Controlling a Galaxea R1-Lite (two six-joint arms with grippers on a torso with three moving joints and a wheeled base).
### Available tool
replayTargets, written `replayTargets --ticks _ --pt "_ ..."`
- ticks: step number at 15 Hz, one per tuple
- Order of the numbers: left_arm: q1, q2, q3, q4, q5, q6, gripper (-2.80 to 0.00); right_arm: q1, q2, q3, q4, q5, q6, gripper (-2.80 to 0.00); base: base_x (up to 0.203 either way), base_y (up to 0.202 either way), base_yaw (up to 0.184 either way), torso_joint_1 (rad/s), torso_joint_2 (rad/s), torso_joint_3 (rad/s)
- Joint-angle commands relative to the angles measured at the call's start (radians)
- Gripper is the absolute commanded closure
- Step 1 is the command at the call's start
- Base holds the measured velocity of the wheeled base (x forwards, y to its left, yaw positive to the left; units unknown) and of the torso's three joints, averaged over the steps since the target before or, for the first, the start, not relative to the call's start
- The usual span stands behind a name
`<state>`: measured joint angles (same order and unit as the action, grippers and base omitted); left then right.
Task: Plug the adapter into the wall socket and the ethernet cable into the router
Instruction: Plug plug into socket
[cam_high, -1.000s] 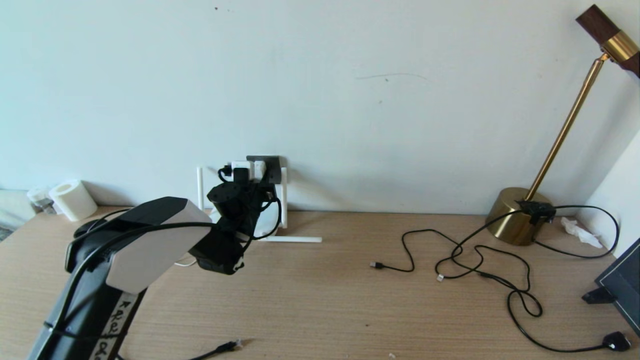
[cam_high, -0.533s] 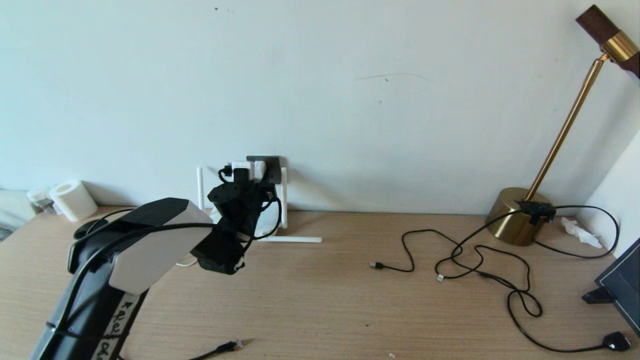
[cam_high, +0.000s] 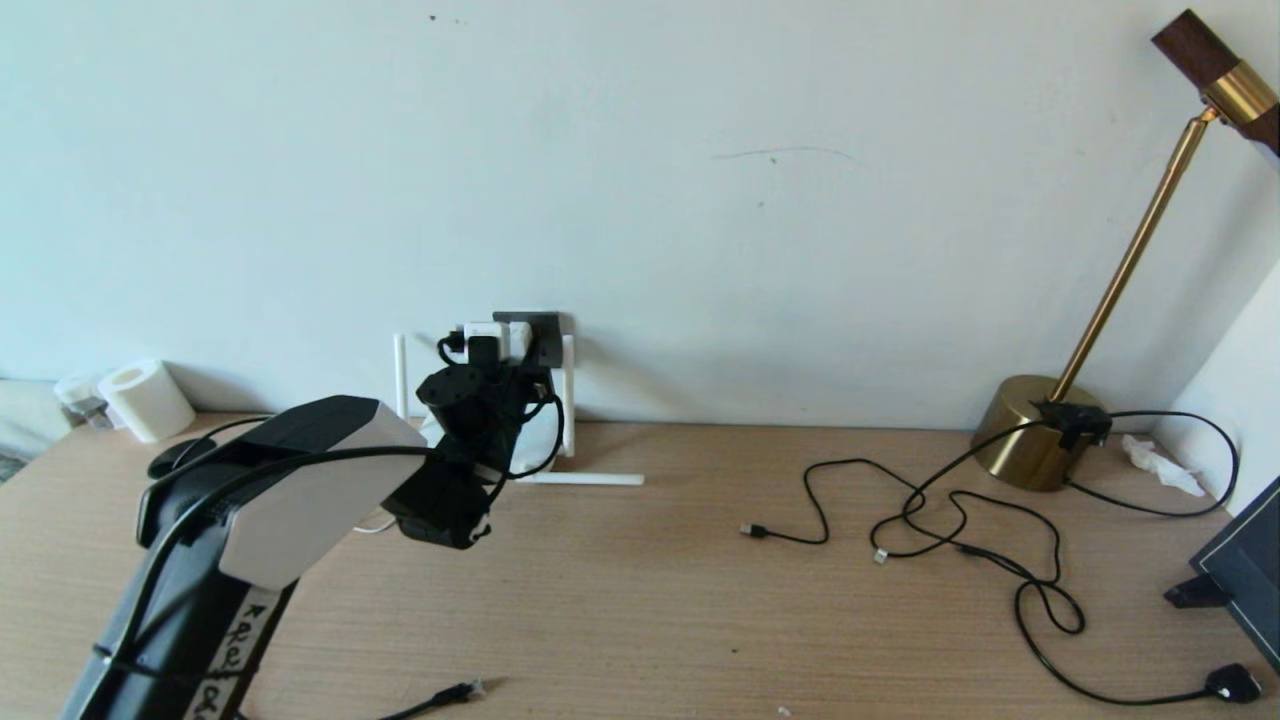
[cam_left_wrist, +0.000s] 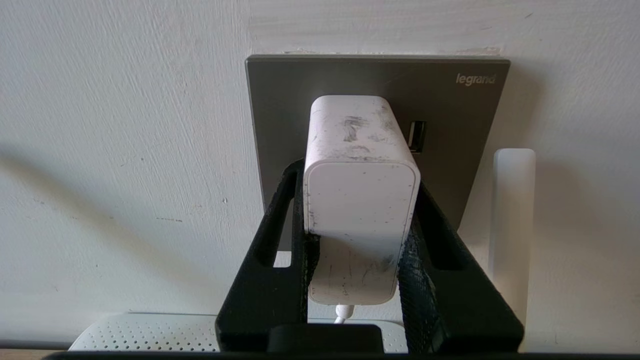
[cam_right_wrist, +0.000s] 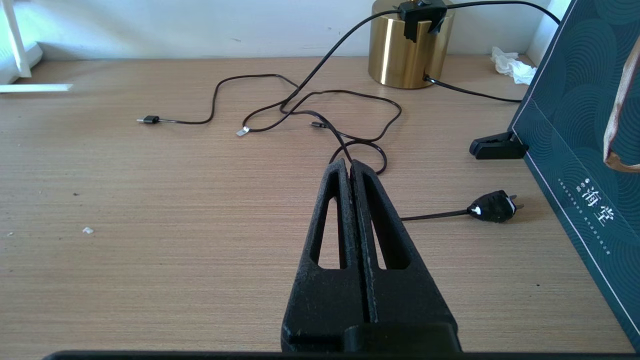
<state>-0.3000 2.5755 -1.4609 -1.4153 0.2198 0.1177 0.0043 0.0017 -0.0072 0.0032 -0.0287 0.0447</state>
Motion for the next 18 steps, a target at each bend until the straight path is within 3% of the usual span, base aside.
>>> replayTargets --ticks 1,18 --pt "-0.001 0.000 0.002 -0.005 0.003 0.000 0.00 0.000 0.000 0.000 0.000 0.000 0.000 0.00 0.000 0.000 0.000 0.000 0.00 0.000" --pt "-0.001 -0.002 0.001 0.007 0.039 -0.006 0.00 0.000 0.000 0.000 0.000 0.000 0.000 0.00 0.000 0.000 0.000 0.000 0.00 0.000"
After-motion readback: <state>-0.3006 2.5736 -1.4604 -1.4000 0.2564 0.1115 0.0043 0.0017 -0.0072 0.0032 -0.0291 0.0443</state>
